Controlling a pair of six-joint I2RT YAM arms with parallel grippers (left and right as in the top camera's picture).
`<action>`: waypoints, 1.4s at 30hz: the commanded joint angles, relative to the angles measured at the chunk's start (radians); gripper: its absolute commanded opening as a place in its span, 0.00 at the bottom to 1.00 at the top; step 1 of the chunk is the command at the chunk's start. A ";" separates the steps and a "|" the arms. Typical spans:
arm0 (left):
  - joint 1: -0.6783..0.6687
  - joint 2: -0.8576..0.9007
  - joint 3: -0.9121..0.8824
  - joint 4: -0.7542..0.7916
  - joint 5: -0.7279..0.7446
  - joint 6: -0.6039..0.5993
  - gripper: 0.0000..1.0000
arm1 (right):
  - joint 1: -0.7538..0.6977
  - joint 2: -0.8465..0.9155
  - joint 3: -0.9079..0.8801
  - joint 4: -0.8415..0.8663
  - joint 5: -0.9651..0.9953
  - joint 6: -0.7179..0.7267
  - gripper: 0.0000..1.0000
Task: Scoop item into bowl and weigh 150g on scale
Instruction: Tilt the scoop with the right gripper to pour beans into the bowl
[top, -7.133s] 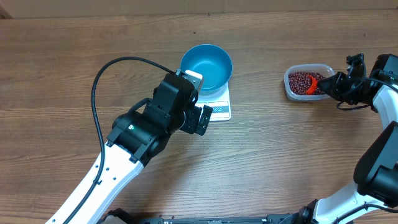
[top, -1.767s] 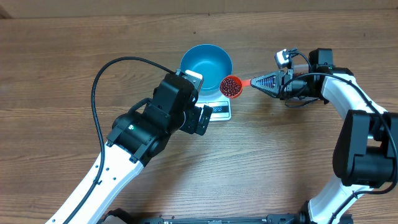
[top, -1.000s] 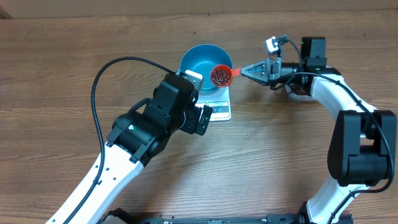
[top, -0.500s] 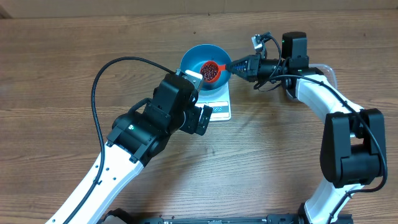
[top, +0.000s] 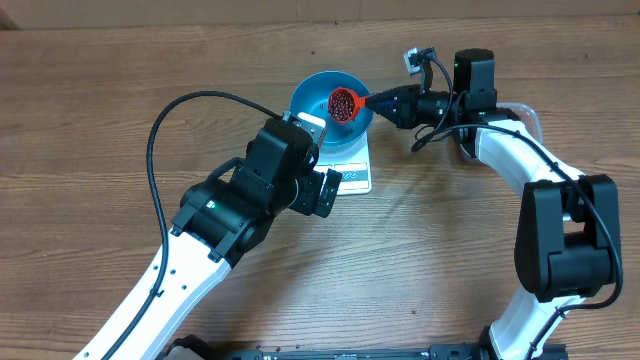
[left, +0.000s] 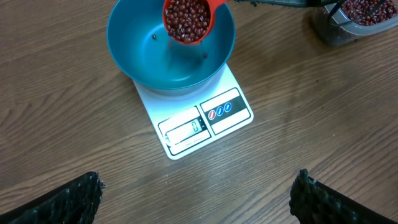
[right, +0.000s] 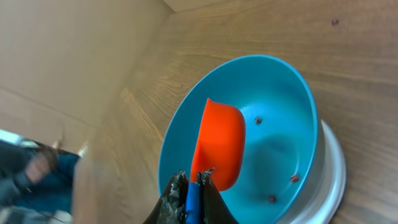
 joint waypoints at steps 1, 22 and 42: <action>0.002 0.006 0.001 0.003 0.008 0.003 1.00 | 0.002 0.001 0.005 0.010 -0.003 -0.186 0.04; 0.002 0.006 0.001 0.003 0.008 0.003 0.99 | 0.008 0.001 0.005 0.011 -0.007 -0.965 0.04; 0.002 0.006 0.001 0.003 0.008 0.003 1.00 | 0.008 0.001 0.005 0.152 -0.127 -1.151 0.04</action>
